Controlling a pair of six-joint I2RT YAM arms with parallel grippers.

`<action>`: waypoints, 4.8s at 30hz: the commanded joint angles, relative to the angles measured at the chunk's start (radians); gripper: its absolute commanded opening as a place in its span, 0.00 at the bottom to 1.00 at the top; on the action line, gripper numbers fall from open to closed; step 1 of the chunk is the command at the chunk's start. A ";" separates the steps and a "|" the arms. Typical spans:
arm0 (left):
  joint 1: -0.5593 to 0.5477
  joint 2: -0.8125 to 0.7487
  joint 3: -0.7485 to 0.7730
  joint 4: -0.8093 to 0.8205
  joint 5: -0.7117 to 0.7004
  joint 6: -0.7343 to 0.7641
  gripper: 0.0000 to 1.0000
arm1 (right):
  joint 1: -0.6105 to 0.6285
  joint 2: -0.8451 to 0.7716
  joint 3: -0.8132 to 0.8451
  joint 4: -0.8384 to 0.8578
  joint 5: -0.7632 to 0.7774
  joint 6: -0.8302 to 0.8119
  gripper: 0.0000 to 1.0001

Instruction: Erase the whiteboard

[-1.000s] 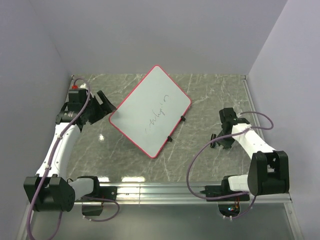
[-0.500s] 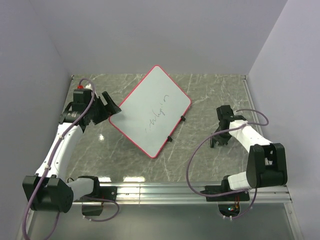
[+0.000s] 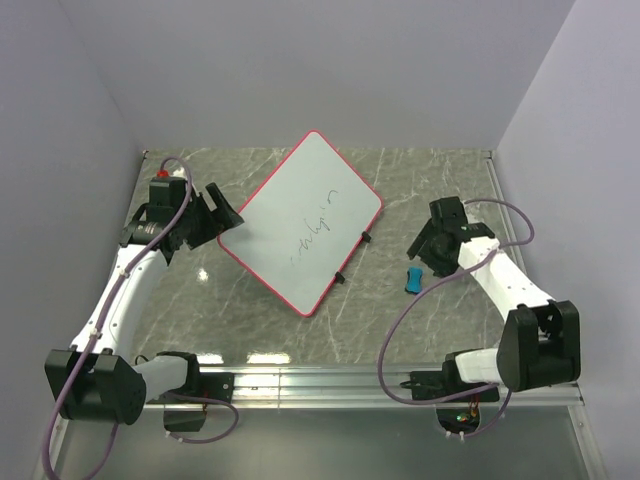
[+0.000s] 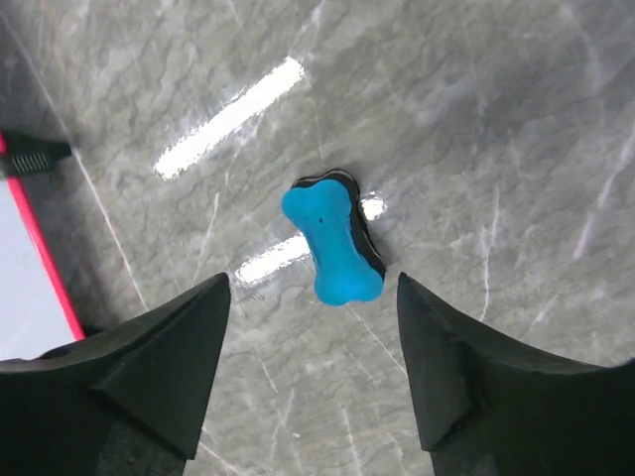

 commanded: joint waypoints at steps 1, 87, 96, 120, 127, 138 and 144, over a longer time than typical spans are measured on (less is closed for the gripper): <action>-0.004 -0.017 0.031 -0.002 -0.018 0.001 0.89 | 0.003 -0.032 -0.038 0.047 -0.055 -0.050 0.76; -0.046 0.377 0.051 0.369 0.568 0.122 0.00 | 0.265 0.730 1.000 0.220 -0.242 0.164 0.00; -0.047 0.351 0.085 0.302 0.476 0.145 0.00 | 0.177 0.879 1.164 0.094 -0.213 0.180 0.00; -0.052 0.331 0.099 0.239 0.403 0.191 0.00 | 0.420 0.608 0.505 0.382 -0.382 0.279 0.00; -0.052 0.322 0.065 0.277 0.421 0.203 0.00 | 0.545 0.528 0.327 0.436 -0.419 0.307 0.00; -0.052 0.327 0.080 0.263 0.458 0.234 0.00 | 0.566 0.579 0.379 0.424 -0.403 0.281 0.00; -0.065 0.319 0.056 0.260 0.444 0.246 0.01 | 0.483 0.648 0.543 0.409 -0.368 0.318 0.00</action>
